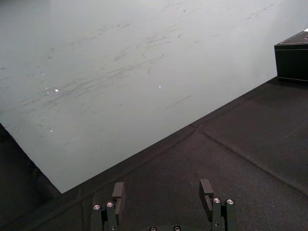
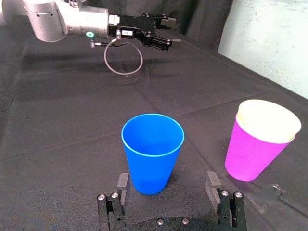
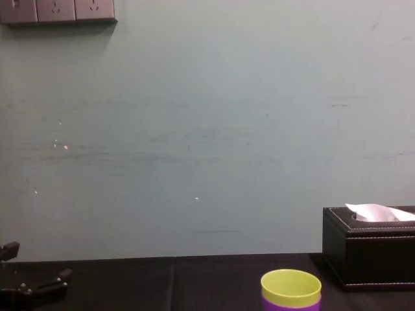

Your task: Stack the three plastic cups sequentially using one hand.

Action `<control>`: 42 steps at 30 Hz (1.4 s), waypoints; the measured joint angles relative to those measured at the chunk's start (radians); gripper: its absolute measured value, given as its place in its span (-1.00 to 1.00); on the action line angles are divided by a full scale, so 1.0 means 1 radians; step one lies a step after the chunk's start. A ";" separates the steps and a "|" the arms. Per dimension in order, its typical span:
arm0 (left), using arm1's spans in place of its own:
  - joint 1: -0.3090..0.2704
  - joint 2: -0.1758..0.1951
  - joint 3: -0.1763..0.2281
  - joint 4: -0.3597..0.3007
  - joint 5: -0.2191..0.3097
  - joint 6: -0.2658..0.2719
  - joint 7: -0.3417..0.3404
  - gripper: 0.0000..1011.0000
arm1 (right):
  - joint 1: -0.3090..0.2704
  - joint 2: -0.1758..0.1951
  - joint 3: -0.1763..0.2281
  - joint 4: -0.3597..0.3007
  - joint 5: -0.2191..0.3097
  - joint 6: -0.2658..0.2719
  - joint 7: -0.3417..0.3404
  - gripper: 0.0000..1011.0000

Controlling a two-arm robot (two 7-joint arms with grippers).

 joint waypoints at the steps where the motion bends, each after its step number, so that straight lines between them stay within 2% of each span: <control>1: 0.000 0.000 0.000 0.000 0.000 0.000 0.000 1.00 | 0.003 -0.001 -0.003 0.004 0.001 0.001 0.003 0.98; 19: 0.000 0.000 0.000 0.000 0.000 0.000 0.000 1.00 | 0.044 -0.006 -0.048 0.031 0.023 0.010 0.036 0.98; 42: 0.000 0.000 0.000 0.000 0.000 0.000 0.000 1.00 | 0.073 -0.018 -0.073 0.034 0.034 0.024 0.029 0.98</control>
